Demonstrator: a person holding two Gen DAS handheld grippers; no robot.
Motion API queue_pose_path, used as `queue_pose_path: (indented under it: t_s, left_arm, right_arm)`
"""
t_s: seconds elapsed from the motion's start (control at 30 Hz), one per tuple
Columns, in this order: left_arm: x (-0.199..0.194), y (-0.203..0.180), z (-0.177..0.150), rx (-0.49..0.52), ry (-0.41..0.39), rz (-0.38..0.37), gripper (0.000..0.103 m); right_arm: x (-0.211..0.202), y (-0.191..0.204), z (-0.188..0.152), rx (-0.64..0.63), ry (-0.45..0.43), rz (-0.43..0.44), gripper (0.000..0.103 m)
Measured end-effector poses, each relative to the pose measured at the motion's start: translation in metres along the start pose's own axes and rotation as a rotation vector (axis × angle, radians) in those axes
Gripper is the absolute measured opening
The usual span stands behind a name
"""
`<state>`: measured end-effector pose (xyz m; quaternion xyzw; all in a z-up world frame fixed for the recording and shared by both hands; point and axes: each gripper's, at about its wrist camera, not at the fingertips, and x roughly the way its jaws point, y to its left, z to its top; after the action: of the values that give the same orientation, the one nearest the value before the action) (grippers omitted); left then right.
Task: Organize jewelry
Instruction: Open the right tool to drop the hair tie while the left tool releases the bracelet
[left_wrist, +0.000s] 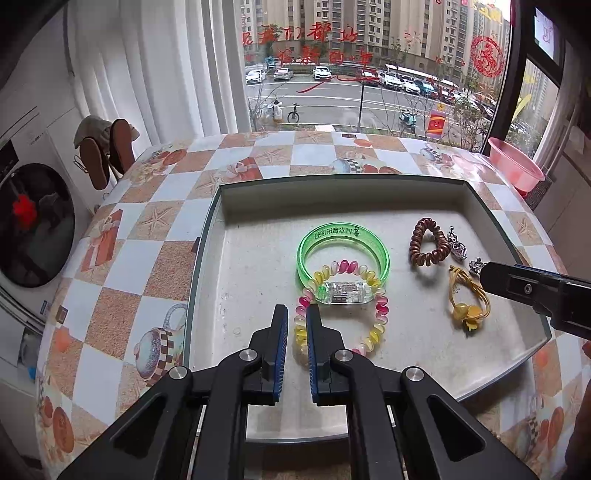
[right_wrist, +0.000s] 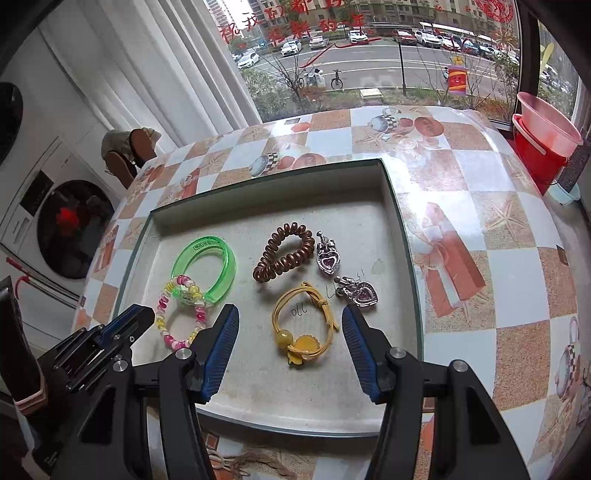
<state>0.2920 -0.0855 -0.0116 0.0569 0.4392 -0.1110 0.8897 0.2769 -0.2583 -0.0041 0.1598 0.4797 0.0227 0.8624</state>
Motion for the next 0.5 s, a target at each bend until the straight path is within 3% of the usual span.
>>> queue_pose_path:
  t_s: [0.3, 0.5]
  left_arm:
    - [-0.013, 0.004, -0.003, -0.007, -0.011, -0.003, 0.023]
    - [-0.029, 0.009, -0.005, -0.001, -0.042, 0.008, 0.023]
  right_arm:
    - [-0.021, 0.003, -0.01, -0.002, -0.028, -0.009, 0.068]
    - [-0.03, 0.007, -0.02, -0.03, -0.043, -0.066, 0.074]
